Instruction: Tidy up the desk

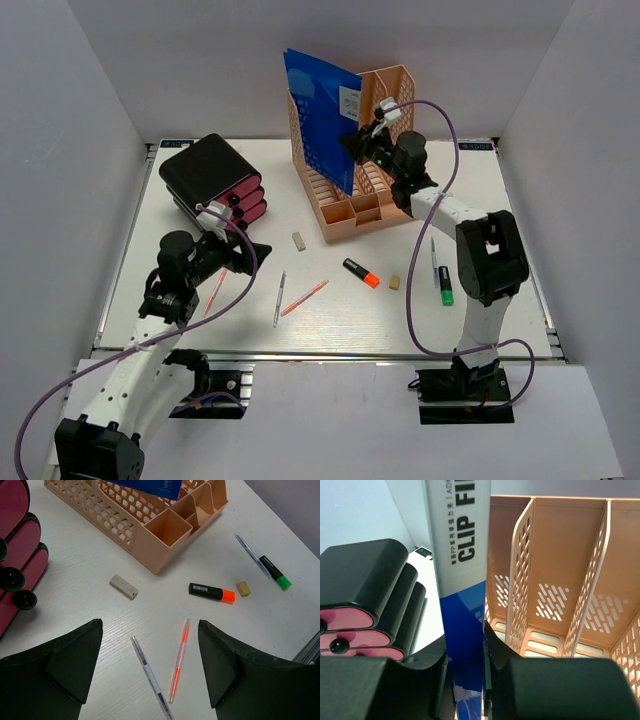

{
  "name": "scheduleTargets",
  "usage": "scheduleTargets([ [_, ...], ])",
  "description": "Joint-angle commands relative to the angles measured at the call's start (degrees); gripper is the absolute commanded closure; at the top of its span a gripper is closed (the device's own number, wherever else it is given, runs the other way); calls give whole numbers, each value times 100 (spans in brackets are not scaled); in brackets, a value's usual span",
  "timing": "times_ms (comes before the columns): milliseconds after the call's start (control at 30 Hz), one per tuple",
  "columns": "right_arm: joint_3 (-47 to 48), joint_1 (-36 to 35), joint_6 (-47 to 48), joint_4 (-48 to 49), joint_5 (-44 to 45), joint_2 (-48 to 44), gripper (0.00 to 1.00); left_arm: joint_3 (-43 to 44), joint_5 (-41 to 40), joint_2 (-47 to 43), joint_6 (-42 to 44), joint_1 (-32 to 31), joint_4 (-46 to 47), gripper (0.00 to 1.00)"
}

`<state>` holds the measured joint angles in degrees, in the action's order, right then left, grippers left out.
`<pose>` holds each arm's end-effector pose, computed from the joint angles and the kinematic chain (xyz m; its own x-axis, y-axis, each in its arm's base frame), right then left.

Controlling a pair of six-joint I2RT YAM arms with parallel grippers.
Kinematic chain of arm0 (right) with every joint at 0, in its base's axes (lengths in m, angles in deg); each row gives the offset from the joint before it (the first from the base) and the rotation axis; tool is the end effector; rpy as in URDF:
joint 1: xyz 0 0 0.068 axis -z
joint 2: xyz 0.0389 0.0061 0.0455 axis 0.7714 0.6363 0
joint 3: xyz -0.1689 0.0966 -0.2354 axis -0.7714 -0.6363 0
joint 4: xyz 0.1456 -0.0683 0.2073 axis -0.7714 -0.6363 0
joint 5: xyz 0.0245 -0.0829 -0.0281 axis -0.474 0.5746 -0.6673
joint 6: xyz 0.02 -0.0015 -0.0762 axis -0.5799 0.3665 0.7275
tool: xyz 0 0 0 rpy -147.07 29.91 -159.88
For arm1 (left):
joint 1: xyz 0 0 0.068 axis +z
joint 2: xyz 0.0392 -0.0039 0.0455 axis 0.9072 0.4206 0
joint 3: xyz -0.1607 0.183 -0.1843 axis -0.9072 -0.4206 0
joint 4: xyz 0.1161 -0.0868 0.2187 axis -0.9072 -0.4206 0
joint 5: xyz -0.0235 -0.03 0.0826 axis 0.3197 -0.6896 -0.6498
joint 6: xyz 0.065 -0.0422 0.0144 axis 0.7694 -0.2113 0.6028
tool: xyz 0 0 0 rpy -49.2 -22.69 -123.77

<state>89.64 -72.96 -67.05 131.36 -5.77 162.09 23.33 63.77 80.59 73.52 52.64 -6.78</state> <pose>0.4522 0.2099 0.3432 0.0553 0.2054 -0.9771 -0.6663 0.7364 0.1171 0.1725 -0.0688 0.2909 -0.3473 -0.0814 -0.9342 0.5604 0.7808 -0.2763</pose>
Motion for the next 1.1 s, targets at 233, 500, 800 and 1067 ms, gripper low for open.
scheduleTargets([
  [233,32,-125,-59,1465,477,-81,100,-44,136,83,24,27,133,14],
  [500,-188,-301,-15,1597,750,-213,100,-53,162,118,7,27,151,14],
  [800,-224,-433,108,1649,846,-126,100,-70,109,109,-11,27,151,14],
  [1067,-30,-573,125,1930,1382,41,100,-62,136,188,7,27,168,14],
])
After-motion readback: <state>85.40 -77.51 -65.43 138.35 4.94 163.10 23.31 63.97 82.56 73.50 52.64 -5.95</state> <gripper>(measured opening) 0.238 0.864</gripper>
